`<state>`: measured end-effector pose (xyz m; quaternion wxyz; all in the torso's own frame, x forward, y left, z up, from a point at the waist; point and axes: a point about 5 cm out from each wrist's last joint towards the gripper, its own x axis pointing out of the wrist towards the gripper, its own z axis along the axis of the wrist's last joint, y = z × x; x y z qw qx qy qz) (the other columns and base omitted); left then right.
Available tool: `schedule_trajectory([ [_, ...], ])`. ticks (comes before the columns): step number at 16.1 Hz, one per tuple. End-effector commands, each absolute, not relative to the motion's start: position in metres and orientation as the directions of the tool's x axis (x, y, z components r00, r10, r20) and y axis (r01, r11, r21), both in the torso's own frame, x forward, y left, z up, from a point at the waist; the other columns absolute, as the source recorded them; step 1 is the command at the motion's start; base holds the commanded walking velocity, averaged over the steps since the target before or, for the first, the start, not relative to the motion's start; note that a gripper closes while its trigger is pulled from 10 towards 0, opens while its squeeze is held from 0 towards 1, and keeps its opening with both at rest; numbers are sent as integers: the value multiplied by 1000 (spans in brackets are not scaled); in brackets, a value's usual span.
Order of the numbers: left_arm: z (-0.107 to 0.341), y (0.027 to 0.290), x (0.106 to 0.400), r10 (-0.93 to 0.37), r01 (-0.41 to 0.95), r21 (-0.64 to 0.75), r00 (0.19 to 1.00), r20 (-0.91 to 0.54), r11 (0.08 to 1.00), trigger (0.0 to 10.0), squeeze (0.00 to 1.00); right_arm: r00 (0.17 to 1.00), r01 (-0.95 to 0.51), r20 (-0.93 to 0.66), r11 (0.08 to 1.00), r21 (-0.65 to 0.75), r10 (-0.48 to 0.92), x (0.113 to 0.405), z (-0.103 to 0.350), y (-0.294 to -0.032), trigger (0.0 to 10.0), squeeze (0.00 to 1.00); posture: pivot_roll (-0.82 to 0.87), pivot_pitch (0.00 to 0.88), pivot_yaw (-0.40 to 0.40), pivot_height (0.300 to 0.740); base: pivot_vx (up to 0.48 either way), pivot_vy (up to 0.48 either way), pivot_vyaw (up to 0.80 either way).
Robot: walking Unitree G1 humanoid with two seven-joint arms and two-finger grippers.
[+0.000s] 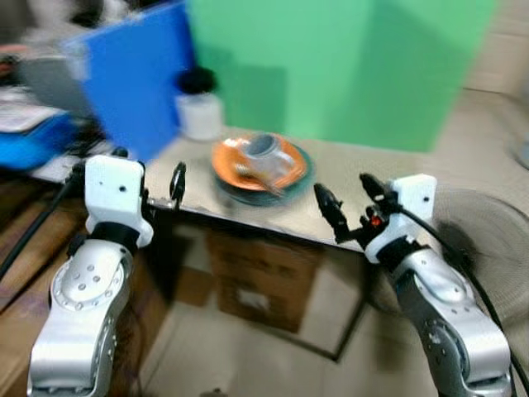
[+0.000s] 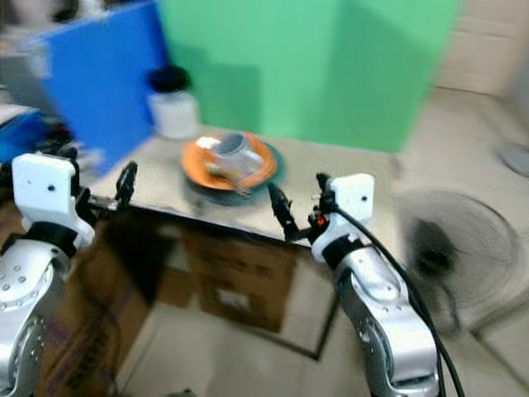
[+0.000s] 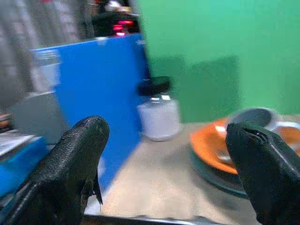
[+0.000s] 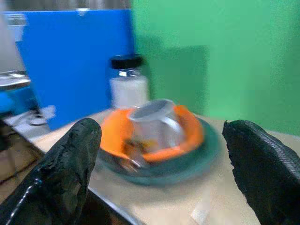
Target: Setting the table
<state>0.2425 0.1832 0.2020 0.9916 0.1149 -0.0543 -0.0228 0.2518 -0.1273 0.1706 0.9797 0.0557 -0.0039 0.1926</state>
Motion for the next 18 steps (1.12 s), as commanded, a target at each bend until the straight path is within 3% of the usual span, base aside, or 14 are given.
schedule_trajectory([
  [1, 200, 188, 243, -44, 23, 239, 996, 83, 971, 10000, 0, 920, -391, 50, 913, 116, 388, 253, 175, -123, 10000, 1000, 220, 0, -25, 740, 311, 0, 0],
  [4, 199, 187, 243, -57, 37, 237, 996, 75, 971, 10000, 0, 915, -404, 42, 911, 79, 402, 254, 175, -123, 10000, 1000, 221, 0, -25, 740, 315, 0, 0],
  [8, 198, 185, 242, -83, 66, 239, 995, 61, 969, 10000, 0, 915, -404, 43, 911, 83, 402, 256, 175, -122, 10000, 1000, 225, 0, -26, 740, 314, 0, 727],
  [10, 197, 184, 242, -103, 88, 241, 993, 50, 967, 10000, 0, 917, -400, 44, 912, 89, 397, 257, 175, -122, 10000, 1000, 225, 0, -26, 740, 315, 0, 0],
  [11, 197, 183, 242, -118, 104, 244, 992, 44, 964, 10000, 0, 921, -389, 44, 917, 94, 386, 258, 175, -124, 10000, 933, 224, 0, -26, 740, 315, 0, 0],
  [14, 194, 181, 242, -173, 164, 249, 985, 17, 955, 10000, 0, 927, -376, 43, 922, 95, 374, 260, 176, -127, 10000, 0, 220, 0, -21, 740, 314, 0, 0],
  [18, 188, 170, 246, -311, 311, 255, 950, -41, 916, 10000, 0, 937, -346, -9, 932, 104, 349, 259, 172, -136, 10000, 0, 177, 0, 39, 740, 308, 0, 0],
])
